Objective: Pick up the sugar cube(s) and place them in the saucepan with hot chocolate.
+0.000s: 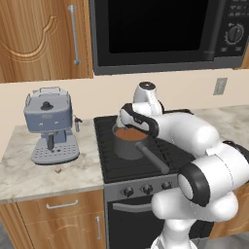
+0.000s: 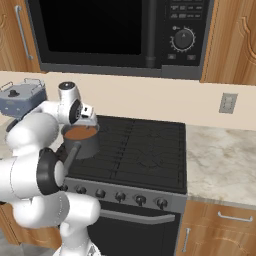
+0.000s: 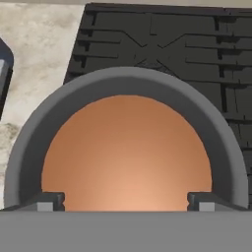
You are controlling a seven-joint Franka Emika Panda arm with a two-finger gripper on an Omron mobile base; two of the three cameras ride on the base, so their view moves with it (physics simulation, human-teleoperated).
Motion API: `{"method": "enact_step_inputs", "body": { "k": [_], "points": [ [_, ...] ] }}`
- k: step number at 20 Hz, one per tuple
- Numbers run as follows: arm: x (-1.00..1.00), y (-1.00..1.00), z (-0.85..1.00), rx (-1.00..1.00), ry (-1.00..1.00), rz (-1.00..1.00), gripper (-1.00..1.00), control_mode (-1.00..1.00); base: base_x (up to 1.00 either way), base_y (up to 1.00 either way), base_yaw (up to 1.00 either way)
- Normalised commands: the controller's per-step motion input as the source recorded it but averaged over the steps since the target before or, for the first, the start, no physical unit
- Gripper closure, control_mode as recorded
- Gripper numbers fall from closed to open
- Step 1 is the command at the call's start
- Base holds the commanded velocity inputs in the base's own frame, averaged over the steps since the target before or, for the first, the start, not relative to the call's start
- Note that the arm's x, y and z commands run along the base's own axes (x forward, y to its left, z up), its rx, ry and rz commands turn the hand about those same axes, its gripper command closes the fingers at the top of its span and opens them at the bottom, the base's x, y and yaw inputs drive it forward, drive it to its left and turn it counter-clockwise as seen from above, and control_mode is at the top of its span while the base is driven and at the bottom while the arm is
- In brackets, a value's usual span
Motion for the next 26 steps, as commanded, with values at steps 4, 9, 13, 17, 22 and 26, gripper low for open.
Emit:
{"method": "enact_step_inputs", "body": {
  "k": [4, 9, 13, 17, 22, 26],
  "points": [
    [-0.16, 0.0, 0.0, 0.0, -0.12, 0.0, -1.0, -1.0, 0.0, 0.0, 0.0],
    [-0.17, 0.0, 0.0, 0.0, -0.15, 0.0, -1.0, -1.0, 0.0, 0.0, 0.0],
    [-0.24, 0.03, 0.01, 0.0, -0.24, 0.0, -1.0, -1.0, 0.0, 0.0, 0.0],
    [-0.38, 0.19, 0.11, 0.0, -0.3, 0.02, -1.0, -1.0, 0.0, 0.0, 0.0],
    [-0.35, 0.49, 0.21, 0.0, -0.21, 0.06, -1.0, -1.0, 0.0, 0.0, 0.0],
    [-0.3, 0.51, 0.26, 0.0, -0.09, 0.08, -1.0, -1.0, 0.0, 0.0, 0.0]
  ]
}}
